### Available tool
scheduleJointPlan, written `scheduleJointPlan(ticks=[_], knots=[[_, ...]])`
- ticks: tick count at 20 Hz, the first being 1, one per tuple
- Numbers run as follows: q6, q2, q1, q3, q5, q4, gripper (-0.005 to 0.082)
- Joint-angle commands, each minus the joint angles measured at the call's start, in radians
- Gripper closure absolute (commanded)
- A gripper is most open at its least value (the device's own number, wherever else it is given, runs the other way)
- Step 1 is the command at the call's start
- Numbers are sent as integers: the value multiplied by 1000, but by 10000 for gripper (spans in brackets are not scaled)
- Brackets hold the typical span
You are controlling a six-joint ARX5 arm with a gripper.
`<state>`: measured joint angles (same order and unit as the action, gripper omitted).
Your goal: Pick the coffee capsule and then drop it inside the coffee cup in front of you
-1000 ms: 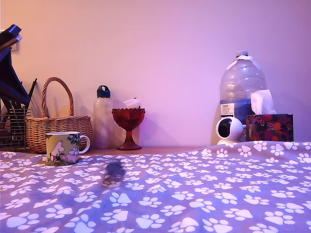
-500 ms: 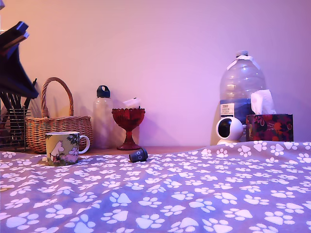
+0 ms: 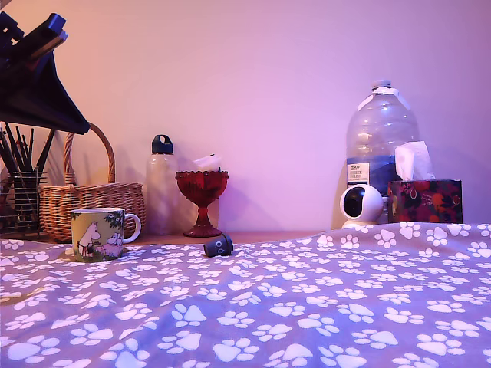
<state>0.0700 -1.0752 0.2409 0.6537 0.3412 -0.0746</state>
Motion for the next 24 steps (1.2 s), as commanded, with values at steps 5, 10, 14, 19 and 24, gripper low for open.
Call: scheduleJointPlan(ticks=[5, 10, 14, 19, 24], knots=[[3, 3, 2, -10, 10, 1, 786], [-89, 3, 3, -10, 11, 2, 676], [-226, 3, 15, -10, 29, 3, 202], [-311, 3, 29, -10, 28, 0, 203], [-340, 3, 29, -10, 24, 17, 203]])
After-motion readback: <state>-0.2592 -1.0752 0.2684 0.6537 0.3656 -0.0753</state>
